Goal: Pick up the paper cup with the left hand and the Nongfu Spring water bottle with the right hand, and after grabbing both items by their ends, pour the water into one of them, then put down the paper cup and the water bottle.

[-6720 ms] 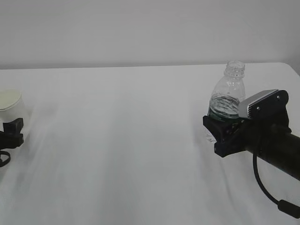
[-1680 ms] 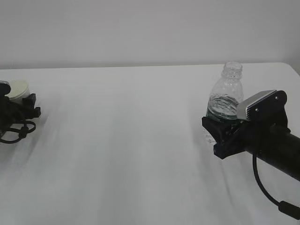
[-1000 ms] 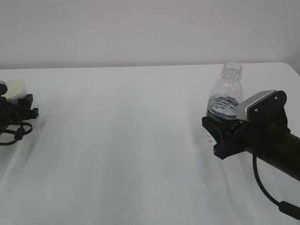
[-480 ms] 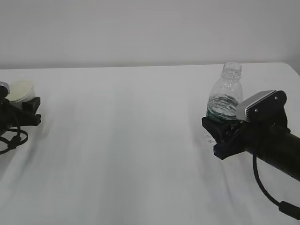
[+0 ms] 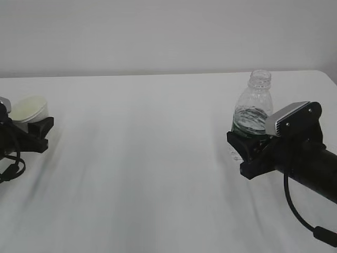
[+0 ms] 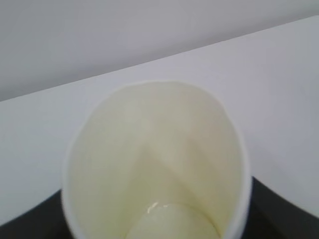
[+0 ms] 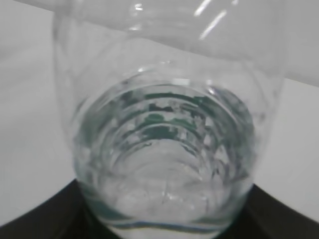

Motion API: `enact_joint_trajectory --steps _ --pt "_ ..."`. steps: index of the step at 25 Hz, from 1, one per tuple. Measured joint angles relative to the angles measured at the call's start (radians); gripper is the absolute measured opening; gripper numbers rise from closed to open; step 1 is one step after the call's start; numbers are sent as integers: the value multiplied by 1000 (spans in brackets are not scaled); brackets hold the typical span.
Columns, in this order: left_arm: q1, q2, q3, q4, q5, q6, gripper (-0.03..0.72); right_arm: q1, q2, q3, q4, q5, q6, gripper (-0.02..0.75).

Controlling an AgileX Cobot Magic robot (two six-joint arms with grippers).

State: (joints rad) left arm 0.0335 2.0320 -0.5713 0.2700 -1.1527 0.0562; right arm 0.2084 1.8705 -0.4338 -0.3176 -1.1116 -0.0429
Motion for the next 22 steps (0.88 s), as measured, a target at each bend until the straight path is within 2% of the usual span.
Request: enact_joint_trajectory --steps 22 --pt "0 -21 14 496 0 -179 471 0 0 0 -2 0 -2 438"
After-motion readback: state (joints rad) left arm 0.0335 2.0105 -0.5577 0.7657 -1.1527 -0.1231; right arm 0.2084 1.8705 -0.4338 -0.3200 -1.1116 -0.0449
